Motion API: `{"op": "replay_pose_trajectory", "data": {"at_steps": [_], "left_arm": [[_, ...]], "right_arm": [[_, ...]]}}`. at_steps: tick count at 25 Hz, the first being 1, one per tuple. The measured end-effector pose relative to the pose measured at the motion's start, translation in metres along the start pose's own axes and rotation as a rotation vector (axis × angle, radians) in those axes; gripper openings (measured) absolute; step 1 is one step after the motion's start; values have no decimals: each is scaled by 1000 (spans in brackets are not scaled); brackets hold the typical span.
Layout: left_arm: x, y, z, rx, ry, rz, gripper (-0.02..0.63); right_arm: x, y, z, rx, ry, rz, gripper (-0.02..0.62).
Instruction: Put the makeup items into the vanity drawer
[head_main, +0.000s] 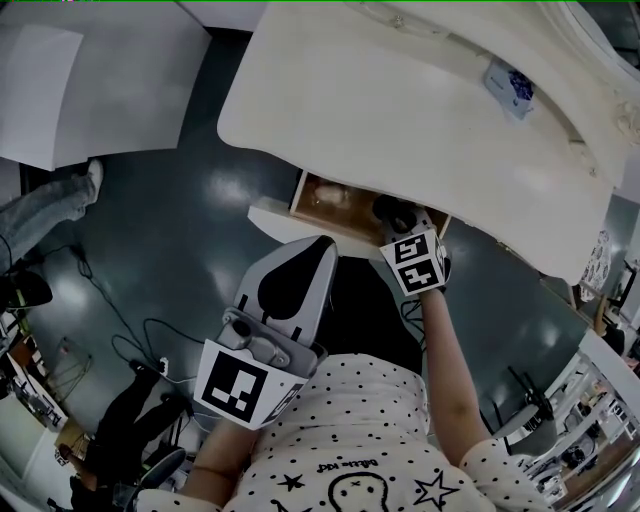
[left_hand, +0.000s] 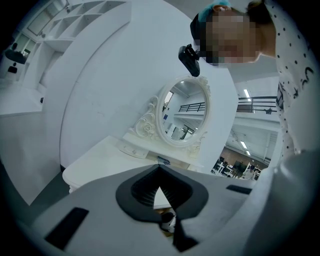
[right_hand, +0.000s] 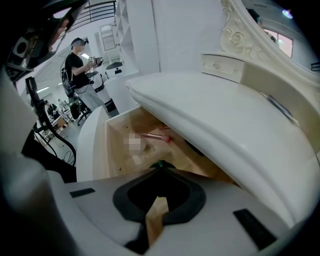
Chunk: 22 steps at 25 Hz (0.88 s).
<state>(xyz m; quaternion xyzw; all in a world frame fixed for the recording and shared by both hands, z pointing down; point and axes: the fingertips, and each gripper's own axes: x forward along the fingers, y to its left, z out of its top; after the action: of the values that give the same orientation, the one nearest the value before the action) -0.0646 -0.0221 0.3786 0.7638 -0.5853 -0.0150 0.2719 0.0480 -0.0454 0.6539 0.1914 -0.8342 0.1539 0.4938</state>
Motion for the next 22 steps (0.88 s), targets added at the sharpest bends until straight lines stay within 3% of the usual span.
{"op": "replay_pose_trajectory", "data": {"at_steps": [7,12,22], "left_arm": [[0,0,0,0,1,1,-4],[1,-2,1,1,-4,-6,-3],[-1,0,0,12,0,7,-3]], "right_arm": [[0,0,1,11,-3,7,12],[-1,-1,2,19,-12,2,67],[-5,-3,6,33,-41,-12,69]]}}
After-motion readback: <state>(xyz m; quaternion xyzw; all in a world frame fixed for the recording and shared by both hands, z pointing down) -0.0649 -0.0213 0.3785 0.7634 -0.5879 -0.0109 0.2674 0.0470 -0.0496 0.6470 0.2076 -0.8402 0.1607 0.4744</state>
